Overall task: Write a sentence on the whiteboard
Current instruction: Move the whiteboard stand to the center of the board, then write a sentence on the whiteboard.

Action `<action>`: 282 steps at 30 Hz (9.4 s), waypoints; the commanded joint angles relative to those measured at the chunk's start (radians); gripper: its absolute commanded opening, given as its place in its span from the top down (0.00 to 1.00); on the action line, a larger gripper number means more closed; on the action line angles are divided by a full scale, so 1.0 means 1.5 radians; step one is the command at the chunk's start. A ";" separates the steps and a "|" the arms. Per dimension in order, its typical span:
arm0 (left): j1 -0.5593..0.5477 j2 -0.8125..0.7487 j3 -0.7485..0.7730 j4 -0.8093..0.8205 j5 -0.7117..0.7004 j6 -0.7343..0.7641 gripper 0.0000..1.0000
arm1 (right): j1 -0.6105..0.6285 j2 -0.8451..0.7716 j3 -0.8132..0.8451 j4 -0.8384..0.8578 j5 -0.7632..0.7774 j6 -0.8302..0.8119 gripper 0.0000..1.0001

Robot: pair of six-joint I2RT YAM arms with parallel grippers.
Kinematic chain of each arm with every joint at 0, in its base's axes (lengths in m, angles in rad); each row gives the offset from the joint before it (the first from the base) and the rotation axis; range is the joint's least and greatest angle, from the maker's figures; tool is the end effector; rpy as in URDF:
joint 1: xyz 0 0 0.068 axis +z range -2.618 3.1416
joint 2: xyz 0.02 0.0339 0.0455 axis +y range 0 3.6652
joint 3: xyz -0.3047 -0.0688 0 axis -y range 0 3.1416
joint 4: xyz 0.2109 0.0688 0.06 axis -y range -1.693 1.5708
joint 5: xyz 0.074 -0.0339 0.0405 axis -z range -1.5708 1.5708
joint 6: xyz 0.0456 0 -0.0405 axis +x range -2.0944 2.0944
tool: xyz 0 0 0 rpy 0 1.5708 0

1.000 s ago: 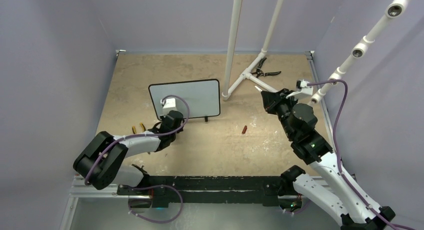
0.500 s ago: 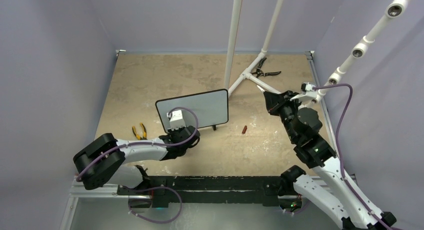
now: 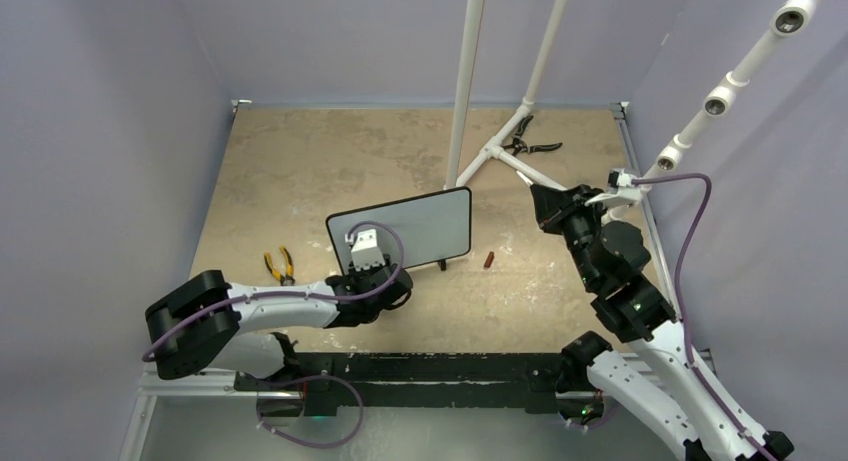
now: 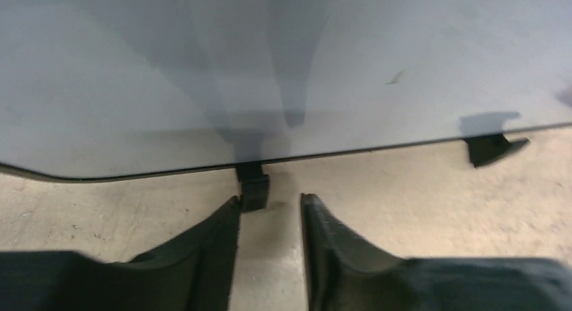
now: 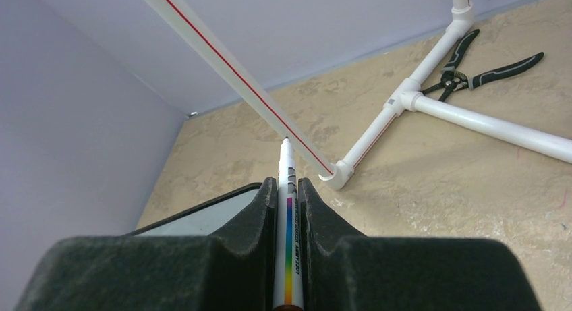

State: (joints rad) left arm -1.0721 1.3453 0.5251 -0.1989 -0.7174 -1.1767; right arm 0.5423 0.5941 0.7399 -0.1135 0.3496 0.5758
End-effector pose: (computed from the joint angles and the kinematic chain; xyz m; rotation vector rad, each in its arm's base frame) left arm 0.1203 -0.1581 0.2049 -0.3582 2.2480 -0.2116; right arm 0.0802 0.0301 0.3778 0.3082 1.5426 0.6161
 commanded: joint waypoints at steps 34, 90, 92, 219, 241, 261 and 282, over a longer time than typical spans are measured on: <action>0.526 -0.171 0.399 -0.172 0.707 0.625 0.31 | 0.001 -0.009 -0.038 0.179 -0.306 -0.093 1.00; 0.624 -0.374 0.142 -0.105 0.725 0.614 0.52 | 0.448 0.491 0.067 0.501 0.035 -0.136 1.00; 0.624 -0.375 0.141 -0.103 0.728 0.615 0.53 | 0.455 0.515 0.084 0.503 0.045 -0.140 1.00; 0.624 -0.388 0.132 -0.093 0.739 0.617 0.88 | 0.484 0.623 0.084 0.455 0.148 -0.116 1.00; 0.624 -0.388 0.133 -0.094 0.736 0.617 0.88 | 0.492 0.567 0.041 0.537 0.191 -0.135 1.00; 0.624 -0.388 0.132 -0.092 0.744 0.618 0.88 | 0.493 0.586 0.066 0.544 0.233 -0.152 1.00; 0.624 -0.391 0.131 -0.092 0.745 0.617 0.88 | 0.492 0.621 0.088 0.536 0.206 -0.166 1.00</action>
State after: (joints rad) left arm -0.1394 0.7738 0.7216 -0.3637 0.4057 -0.2646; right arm 1.2781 1.5204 0.8379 0.6743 0.6388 0.3309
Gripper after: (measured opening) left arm 0.252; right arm 0.143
